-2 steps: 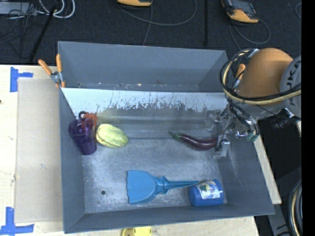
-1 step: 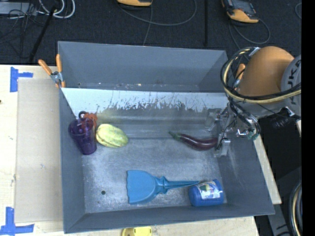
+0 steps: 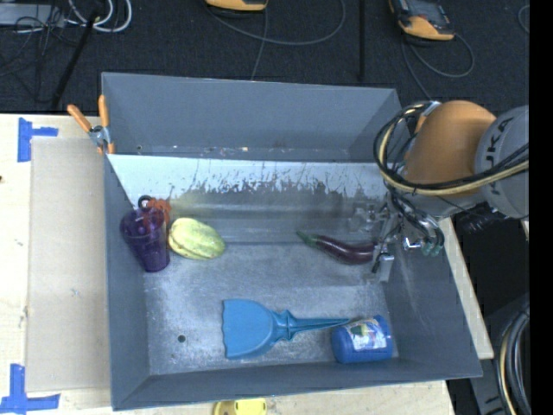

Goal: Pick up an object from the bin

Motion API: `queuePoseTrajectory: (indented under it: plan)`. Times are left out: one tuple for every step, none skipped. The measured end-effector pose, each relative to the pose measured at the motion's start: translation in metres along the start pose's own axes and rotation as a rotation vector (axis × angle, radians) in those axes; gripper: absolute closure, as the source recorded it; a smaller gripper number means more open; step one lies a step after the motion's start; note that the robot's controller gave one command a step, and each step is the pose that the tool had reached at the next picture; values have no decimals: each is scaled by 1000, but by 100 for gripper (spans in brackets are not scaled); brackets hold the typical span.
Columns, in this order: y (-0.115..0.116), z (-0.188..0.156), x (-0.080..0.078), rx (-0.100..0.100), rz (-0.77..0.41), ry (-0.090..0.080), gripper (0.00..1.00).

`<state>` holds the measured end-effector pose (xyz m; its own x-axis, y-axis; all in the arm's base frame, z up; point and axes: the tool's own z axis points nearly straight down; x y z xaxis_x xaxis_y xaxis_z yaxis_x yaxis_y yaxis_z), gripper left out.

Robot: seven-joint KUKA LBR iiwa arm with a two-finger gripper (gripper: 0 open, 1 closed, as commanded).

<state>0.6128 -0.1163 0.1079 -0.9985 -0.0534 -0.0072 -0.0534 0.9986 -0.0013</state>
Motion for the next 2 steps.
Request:
queuePoseTrajectory:
  plan:
    - [8,24,-4,-2,36,4,100]
    - [10,16,-6,-2,48,3,100]
